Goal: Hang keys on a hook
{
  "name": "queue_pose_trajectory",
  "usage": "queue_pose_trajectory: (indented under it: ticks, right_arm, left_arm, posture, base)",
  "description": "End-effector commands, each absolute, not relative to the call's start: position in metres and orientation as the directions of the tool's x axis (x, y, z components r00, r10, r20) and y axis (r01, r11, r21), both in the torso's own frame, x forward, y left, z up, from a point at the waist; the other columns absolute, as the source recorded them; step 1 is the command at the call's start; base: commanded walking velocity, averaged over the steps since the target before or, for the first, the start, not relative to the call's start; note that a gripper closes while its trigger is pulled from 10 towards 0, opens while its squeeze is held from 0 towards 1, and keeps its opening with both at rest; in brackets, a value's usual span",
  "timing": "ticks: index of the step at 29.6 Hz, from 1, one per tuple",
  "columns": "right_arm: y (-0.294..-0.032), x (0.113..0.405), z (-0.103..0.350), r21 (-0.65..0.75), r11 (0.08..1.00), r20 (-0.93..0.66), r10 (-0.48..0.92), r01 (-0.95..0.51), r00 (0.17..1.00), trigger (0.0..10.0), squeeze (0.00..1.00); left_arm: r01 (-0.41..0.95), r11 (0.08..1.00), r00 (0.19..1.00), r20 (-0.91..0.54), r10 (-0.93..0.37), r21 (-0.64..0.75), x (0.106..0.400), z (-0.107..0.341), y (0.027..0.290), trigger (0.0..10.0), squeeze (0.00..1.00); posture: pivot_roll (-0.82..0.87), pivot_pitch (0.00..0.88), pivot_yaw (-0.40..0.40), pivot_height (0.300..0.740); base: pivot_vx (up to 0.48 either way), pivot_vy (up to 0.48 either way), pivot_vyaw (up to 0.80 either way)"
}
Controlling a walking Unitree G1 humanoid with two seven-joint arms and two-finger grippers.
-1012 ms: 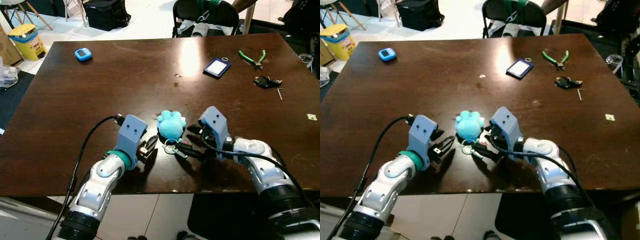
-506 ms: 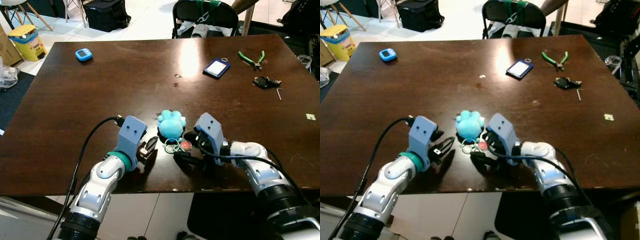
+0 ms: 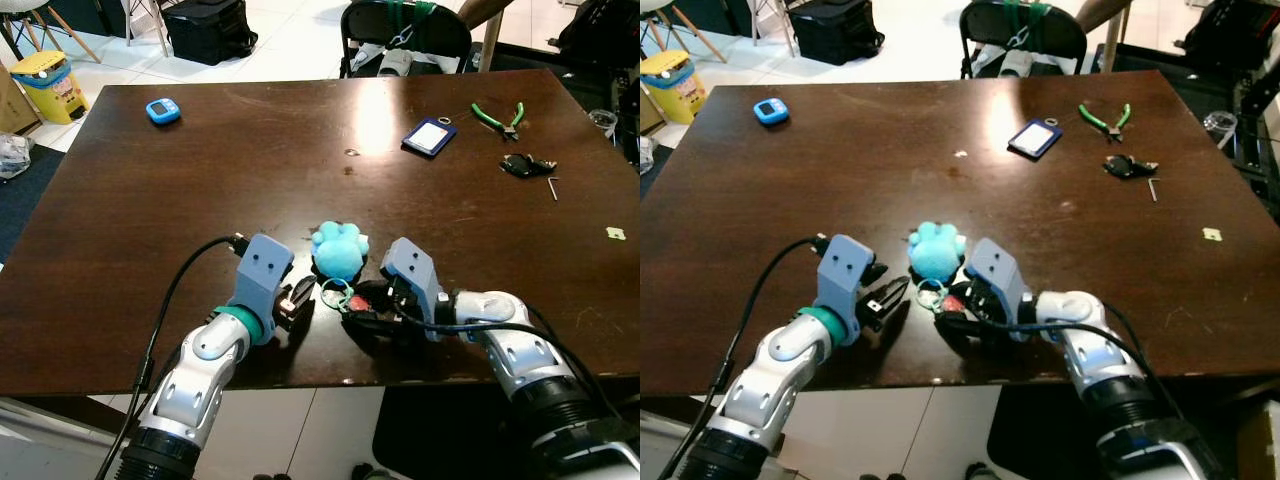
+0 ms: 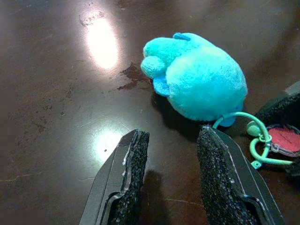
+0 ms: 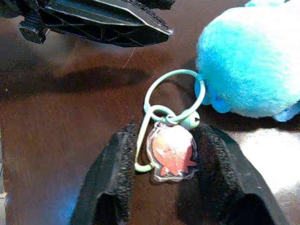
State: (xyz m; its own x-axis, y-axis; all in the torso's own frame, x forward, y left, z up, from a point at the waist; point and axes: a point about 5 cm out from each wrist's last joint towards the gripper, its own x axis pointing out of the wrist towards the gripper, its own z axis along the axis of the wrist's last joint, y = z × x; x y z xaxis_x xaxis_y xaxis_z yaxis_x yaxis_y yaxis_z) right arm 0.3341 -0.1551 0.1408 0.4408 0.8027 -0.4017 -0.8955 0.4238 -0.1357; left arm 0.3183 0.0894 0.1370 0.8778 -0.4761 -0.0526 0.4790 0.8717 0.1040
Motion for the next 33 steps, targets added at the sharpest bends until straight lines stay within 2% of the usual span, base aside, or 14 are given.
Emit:
queue_pose_trajectory:
  ticks: [1, 15, 16, 17, 19, 20, 22, 29, 30, 31, 33]
  right_arm:
    - [-0.15, 0.322, 0.117, -0.04, 0.386, -0.453, 0.815, -0.922, 0.361, 0.0, 0.0]
    - [-0.148, 0.328, 0.126, -0.06, 0.412, -0.41, 0.82, -0.909, 0.398, 0.0, 0.0]
    - [-0.148, 0.332, 0.133, -0.09, 0.44, -0.38, 0.814, -0.894, 0.439, 10.0, 0.0]
    - [-0.148, 0.332, 0.133, -0.09, 0.44, -0.38, 0.814, -0.894, 0.439, 10.0, 0.0]
    - [-0.145, 0.343, 0.163, -0.168, 0.533, -0.216, 0.801, -0.829, 0.558, 10.0, 0.0]
    - [-0.144, 0.345, 0.174, -0.191, 0.562, -0.157, 0.792, -0.805, 0.59, 10.0, 0.0]
    - [-0.14, 0.346, 0.193, -0.228, 0.594, -0.057, 0.783, -0.772, 0.619, 10.0, 0.0]
    - [-0.133, 0.341, 0.229, -0.279, 0.664, 0.146, 0.744, -0.694, 0.652, 10.0, 0.0]
    - [-0.133, 0.341, 0.229, -0.279, 0.664, 0.146, 0.744, -0.694, 0.652, 10.0, 0.0]
    - [-0.129, 0.335, 0.242, -0.261, 0.7, 0.233, 0.714, -0.665, 0.661, 10.0, 0.0]
    - [-0.128, 0.334, 0.246, -0.256, 0.708, 0.253, 0.706, -0.658, 0.662, 10.0, 0.0]
  left_arm:
    - [0.476, 0.873, 0.879, -0.067, -0.471, 0.11, 0.316, 0.131, 0.091, 10.0, 0.0]
    - [0.476, 0.873, 0.88, -0.065, -0.471, 0.109, 0.316, 0.132, 0.09, 10.0, 0.0]
    - [0.475, 0.873, 0.88, -0.064, -0.471, 0.109, 0.317, 0.132, 0.09, 10.0, 0.0]
    - [0.475, 0.873, 0.88, -0.064, -0.471, 0.109, 0.317, 0.132, 0.09, 10.0, 0.0]
    - [0.473, 0.874, 0.881, -0.063, -0.469, 0.11, 0.317, 0.132, 0.091, 10.0, 0.0]
    - [0.473, 0.874, 0.881, -0.062, -0.469, 0.111, 0.318, 0.132, 0.091, 10.0, 0.0]
    - [0.473, 0.874, 0.881, -0.062, -0.469, 0.111, 0.318, 0.132, 0.092, 10.0, 0.0]
    - [0.473, 0.874, 0.881, -0.061, -0.469, 0.113, 0.319, 0.133, 0.093, 10.0, 0.0]
    - [0.473, 0.874, 0.881, -0.061, -0.469, 0.113, 0.319, 0.133, 0.093, 10.0, 0.0]
    - [0.474, 0.873, 0.881, -0.062, -0.47, 0.114, 0.32, 0.133, 0.093, 10.0, 0.0]
    - [0.474, 0.873, 0.881, -0.062, -0.47, 0.115, 0.32, 0.133, 0.093, 10.0, 0.0]
  posture:
    - [-0.11, 0.139, 0.115, 0.74]
    - [-0.11, 0.134, 0.114, 0.74]
    - [-0.11, 0.137, 0.113, 0.74]
    - [-0.11, 0.137, 0.113, 0.74]
    - [-0.11, 0.137, 0.116, 0.74]
    - [-0.11, 0.137, 0.116, 0.74]
    - [-0.11, 0.138, 0.118, 0.74]
    - [-0.12, 0.138, 0.121, 0.74]
    - [-0.12, 0.138, 0.121, 0.74]
    - [-0.12, 0.138, 0.127, 0.74]
    - [-0.12, 0.138, 0.127, 0.74]
  base:
    - [0.0, 0.0, 0.0]
    - [0.0, 0.0, 0.0]
    - [0.0, 0.0, 0.0]
    - [0.0, 0.0, 0.0]
    - [0.0, 0.0, 0.0]
    - [0.0, 0.0, 0.0]
    - [0.0, 0.0, 0.0]
    - [0.0, 0.0, 0.0]
    - [0.0, 0.0, 0.0]
    - [0.0, 0.0, 0.0]
    - [0.0, 0.0, 0.0]
